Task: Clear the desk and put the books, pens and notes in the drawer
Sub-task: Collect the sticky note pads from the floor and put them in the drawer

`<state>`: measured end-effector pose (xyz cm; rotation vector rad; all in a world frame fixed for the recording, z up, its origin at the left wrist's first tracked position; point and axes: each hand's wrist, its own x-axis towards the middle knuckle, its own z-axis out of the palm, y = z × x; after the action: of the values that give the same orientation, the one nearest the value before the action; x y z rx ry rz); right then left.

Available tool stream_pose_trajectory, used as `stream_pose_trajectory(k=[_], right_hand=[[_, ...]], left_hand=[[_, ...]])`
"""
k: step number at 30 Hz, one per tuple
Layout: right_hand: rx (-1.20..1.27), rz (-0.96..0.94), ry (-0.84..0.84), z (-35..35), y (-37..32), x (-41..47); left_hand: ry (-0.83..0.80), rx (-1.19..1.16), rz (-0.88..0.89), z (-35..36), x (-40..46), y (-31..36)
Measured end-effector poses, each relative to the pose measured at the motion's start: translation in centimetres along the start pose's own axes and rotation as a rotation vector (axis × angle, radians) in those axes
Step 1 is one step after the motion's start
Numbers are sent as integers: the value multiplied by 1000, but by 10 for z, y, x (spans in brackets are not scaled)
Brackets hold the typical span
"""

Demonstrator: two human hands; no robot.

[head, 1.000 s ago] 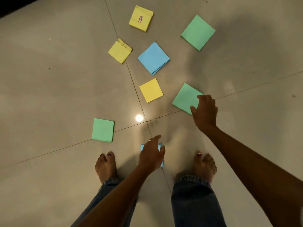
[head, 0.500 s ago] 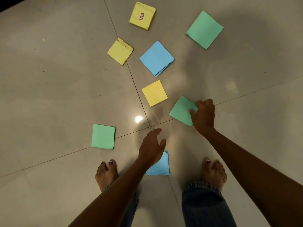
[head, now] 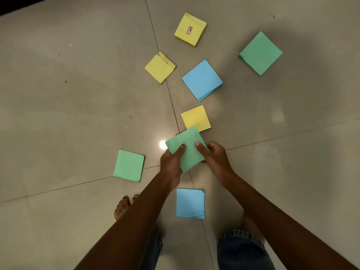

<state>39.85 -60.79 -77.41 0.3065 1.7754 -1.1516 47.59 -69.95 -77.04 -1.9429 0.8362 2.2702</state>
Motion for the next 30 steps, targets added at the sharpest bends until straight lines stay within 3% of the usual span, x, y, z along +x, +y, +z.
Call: stream_pose_trajectory(k=[5,11,17,20,26,30], right_hand=[[-690,-309,433,18,-10,47],[-1014,-285,425,39,-22,79],[-891,-134,438,36,-32,87],[-948,-178,428,31,-33,86],[-476,-303,331,38,-18,55],[-324,-279,94,57,-8,25]], left_hand=[[164,6,55,-32,13,12],[193,14,36,-61,21,5],[177,-13,23,-69,23,3],[178,-15,26,-71,23,6],[199,-5,41,-79,22,11],[176,-56,44,-88,21,17]])
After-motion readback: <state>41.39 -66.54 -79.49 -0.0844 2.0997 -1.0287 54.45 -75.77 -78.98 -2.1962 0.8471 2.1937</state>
